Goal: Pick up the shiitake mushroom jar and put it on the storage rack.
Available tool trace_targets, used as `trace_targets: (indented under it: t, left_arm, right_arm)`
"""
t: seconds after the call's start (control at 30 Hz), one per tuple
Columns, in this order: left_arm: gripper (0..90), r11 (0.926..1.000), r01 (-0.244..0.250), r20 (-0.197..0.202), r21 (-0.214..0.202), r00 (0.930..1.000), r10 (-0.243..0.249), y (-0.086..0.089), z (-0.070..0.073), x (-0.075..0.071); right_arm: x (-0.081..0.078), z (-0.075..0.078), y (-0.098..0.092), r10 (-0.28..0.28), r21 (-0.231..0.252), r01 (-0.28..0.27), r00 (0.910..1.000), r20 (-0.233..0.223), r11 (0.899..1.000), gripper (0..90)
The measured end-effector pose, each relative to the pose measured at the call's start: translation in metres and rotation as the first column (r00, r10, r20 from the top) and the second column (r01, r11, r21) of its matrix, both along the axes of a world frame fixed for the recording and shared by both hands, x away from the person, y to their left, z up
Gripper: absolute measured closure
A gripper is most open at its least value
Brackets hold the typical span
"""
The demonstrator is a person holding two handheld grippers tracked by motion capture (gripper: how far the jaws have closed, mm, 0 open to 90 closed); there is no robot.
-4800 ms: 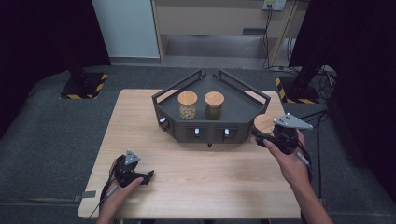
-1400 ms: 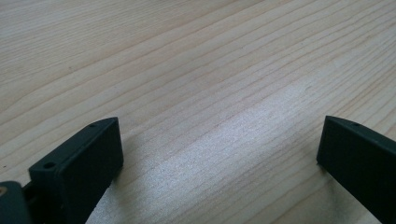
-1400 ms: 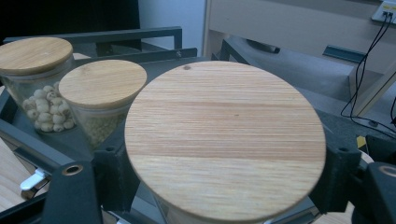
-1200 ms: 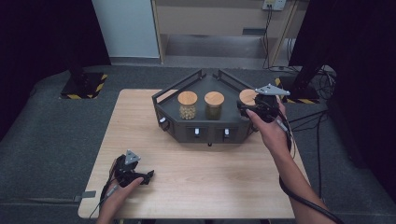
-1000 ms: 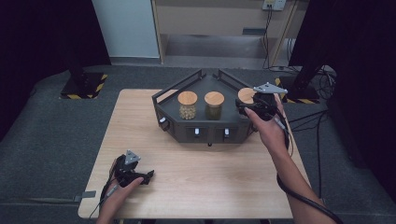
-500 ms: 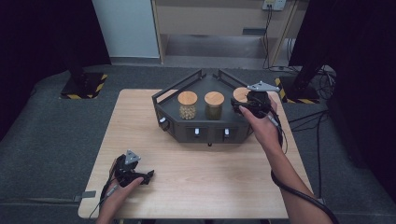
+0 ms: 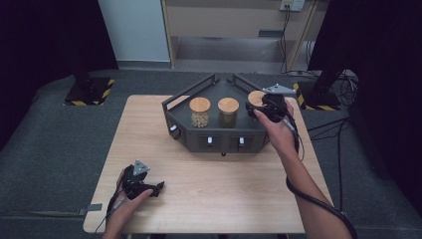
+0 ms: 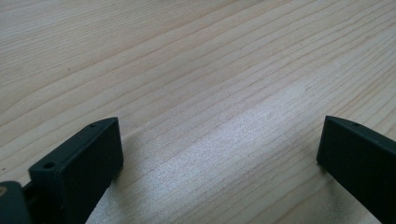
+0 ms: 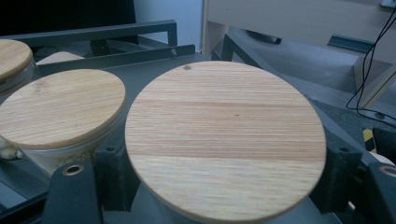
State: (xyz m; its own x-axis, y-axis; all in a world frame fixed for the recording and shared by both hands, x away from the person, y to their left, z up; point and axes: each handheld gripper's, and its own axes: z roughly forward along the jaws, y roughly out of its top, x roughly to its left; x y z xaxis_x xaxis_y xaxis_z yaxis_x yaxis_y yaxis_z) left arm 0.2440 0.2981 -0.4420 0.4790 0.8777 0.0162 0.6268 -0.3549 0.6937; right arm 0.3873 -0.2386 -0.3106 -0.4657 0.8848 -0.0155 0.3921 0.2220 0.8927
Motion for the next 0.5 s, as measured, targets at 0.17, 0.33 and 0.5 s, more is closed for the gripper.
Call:
trace_targets:
  t: [0.17, 0.33, 0.5]
  left_arm:
    - [0.0, 1.0, 0.0, 0.0, 0.0, 1.0, 0.0, 0.0, 0.0, 0.0]
    - [0.0, 1.0, 0.0, 0.0, 0.0, 1.0, 0.0, 0.0, 0.0, 0.0]
    - [0.0, 1.0, 0.0, 0.0, 0.0, 1.0, 0.0, 0.0, 0.0, 0.0]
  right_arm:
    - [0.002, -0.003, 0.0, -0.002, -0.001, 0.002, 1.0, -0.006, 1.0, 25.5]
    - [0.004, -0.007, 0.0, -0.006, -0.003, 0.006, 0.9998, -0.019, 1.0, 25.5]
    - [0.004, -0.011, 0.001, -0.003, -0.005, 0.003, 0.9996, -0.027, 1.0, 25.5]
